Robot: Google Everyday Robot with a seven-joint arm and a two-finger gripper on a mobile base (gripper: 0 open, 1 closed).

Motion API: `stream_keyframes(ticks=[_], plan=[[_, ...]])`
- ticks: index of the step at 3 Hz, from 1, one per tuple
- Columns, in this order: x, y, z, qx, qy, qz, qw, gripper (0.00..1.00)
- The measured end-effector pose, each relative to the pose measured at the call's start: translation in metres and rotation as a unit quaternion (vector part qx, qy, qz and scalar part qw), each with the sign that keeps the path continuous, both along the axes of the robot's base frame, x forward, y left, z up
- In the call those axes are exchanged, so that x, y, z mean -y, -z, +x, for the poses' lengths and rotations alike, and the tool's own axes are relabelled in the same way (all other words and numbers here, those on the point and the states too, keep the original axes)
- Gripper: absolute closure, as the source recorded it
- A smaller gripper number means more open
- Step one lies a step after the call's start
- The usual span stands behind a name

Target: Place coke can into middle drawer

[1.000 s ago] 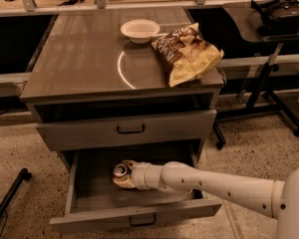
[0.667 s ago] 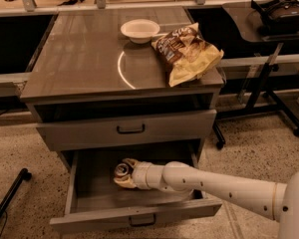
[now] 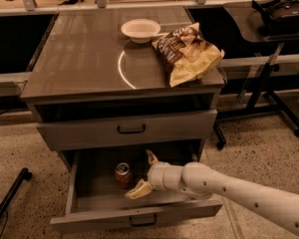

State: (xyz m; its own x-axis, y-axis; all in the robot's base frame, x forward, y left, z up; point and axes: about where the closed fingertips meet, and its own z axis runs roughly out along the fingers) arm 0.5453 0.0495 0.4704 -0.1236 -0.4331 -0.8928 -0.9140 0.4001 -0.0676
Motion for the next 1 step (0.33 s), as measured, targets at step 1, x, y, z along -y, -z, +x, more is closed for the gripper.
stream_keyframes(ticks=[1], plan=[[0.0387,-0.0219,-0.0165,-0.013,0.010,-0.006,0.9998,0.00]])
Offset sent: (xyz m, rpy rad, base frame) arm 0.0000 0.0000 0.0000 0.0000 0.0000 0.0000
